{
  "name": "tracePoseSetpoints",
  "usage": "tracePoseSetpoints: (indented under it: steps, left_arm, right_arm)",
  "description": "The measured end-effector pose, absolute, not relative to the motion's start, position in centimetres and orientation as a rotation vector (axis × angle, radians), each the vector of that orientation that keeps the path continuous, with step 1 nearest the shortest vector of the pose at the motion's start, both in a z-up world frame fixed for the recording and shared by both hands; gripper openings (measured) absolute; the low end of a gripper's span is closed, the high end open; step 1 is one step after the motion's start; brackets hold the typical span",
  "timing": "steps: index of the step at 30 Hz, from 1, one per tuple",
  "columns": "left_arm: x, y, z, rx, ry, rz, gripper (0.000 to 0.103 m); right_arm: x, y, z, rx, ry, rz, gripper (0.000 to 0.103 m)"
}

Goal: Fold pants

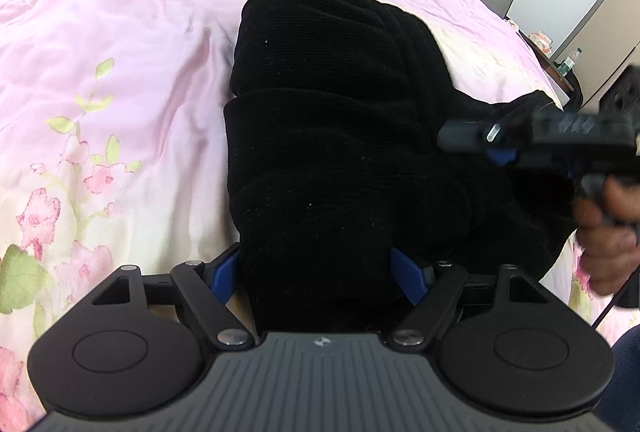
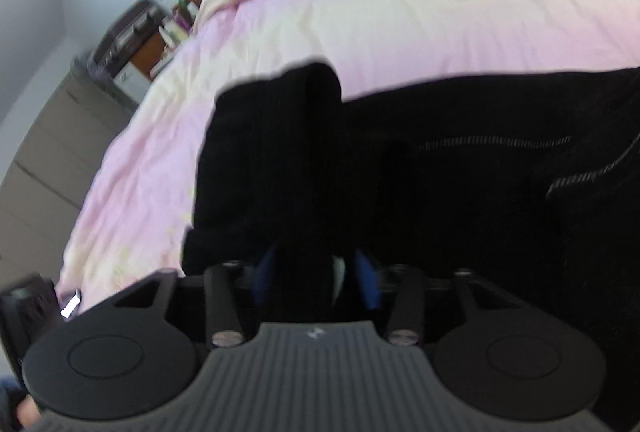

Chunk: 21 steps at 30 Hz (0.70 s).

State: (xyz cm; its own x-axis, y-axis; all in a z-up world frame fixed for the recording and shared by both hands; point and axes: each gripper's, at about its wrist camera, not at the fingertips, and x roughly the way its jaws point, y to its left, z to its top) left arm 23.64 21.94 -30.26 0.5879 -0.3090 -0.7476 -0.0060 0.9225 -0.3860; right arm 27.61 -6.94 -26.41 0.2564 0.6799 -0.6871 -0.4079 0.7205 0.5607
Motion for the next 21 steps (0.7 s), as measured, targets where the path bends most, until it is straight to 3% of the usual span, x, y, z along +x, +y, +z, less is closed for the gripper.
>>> tracePoseSetpoints:
  steps: [4,7,9,17,18,19,21]
  left_arm:
    - [23.3,21.9,-29.8,-0.364,0.921,-0.177,0.089]
    - [23.1,22.1,-29.3,-0.356,0.918,-0.19,0.087]
    - [22.9,22.1,-28.5,-0.324,0.918,-0.184,0.081]
    - [22.7,22.5,-22.3,-0.313,0.754,-0.171,0.078]
    - [23.2,22.0,-21.9,-0.31,0.752,-0.184,0.078]
    - [23.9,21.2,-21.7,-0.301,0.755,-0.198,0.078]
    - [25.3,19.7,-21.8,-0.276,0.771,-0.215,0.078]
  right_arm:
    - [26.8,-9.3,-25.0,0.399,1.056,0.844,0.006]
    - [25.6,-10.1,-23.6,0.363,1.023,0.892,0.006]
    - [25.2,-10.3,-24.4,0.327,1.048,0.86,0.006]
    - [26.3,-10.1,-27.4,0.297,1.111,0.748,0.013]
    - [26.1,-10.3,-27.0,0.304,1.092,0.751,0.02]
    - [25.9,-10.6,-26.6,0.309,1.072,0.748,0.034]
    - [25.2,-12.2,-25.2,0.314,1.029,0.733,0.035]
